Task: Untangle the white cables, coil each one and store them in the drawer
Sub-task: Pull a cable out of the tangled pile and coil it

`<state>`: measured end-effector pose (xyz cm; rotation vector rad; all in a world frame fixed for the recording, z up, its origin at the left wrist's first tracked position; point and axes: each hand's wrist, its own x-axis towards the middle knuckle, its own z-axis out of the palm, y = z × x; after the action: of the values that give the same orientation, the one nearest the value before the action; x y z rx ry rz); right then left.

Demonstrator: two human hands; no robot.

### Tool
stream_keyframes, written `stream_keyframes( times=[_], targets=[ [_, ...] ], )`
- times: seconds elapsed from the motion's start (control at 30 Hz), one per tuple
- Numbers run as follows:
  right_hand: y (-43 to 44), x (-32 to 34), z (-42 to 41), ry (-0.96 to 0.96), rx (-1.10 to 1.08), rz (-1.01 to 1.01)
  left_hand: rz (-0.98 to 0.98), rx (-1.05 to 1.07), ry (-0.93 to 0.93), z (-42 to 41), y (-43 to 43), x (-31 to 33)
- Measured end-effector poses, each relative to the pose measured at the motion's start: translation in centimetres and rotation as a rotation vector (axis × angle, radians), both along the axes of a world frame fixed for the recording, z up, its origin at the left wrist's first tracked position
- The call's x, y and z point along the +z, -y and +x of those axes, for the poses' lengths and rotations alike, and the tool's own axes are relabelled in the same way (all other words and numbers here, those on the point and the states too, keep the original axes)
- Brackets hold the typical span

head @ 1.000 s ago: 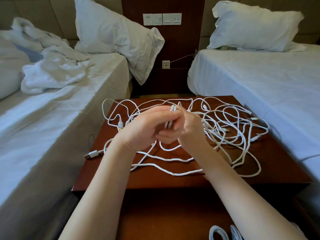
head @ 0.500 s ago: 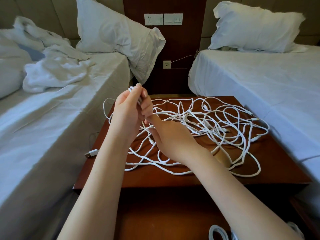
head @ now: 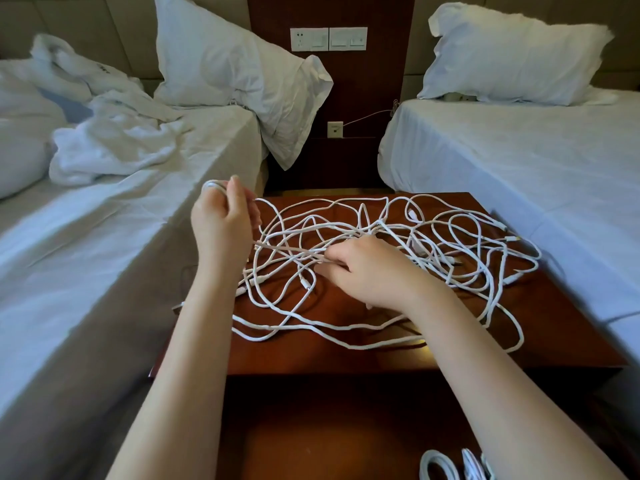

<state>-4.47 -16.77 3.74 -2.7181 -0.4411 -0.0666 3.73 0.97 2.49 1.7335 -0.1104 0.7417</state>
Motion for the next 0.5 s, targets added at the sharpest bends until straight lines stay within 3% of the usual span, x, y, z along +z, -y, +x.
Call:
stream_keyframes(
  times=[0.17, 0.4, 0.5],
  targets=[
    [0.8, 0.2, 0.3, 0.171, -0.062, 0.031, 0.312, 0.095, 0.078, 0.1, 0.7, -1.6],
    [2.2, 0.4, 0.5, 0.180, -0.102, 0.554, 0.576, -0.094, -0.170, -1.1, 2.3, -1.7],
    [2.4, 0.4, 0.7, 0.263, -0.113, 0.795, 0.491, -0.262, -0.298, -2.0, 3.9, -1.4]
  ],
)
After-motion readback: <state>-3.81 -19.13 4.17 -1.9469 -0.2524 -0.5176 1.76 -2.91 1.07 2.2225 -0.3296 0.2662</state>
